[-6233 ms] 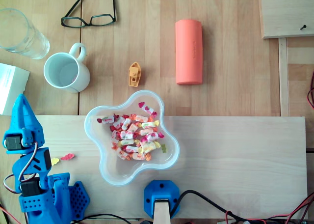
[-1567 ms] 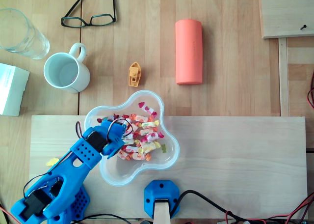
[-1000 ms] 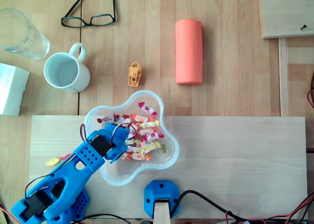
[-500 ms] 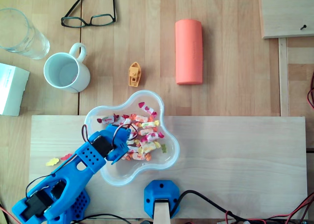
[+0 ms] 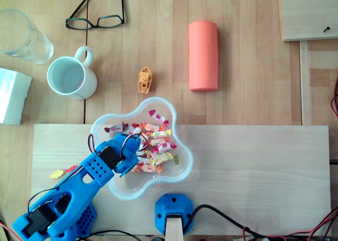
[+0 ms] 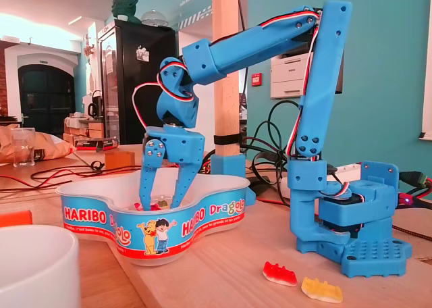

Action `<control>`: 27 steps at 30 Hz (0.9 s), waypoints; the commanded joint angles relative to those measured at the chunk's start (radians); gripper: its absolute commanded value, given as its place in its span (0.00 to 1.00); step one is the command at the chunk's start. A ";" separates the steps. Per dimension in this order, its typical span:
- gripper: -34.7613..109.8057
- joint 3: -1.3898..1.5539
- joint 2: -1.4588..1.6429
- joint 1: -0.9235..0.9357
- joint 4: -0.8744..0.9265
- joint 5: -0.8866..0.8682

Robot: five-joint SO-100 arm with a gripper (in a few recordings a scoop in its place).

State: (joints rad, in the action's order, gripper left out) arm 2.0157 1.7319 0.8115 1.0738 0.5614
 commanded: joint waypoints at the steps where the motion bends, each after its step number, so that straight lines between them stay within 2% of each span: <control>1: 0.38 -0.037 0.021 0.018 0.009 0.011; 27: 0.39 -0.002 -0.054 0.021 0.005 0.028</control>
State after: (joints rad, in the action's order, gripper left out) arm 2.0218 1.6659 0.8115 1.0707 0.5722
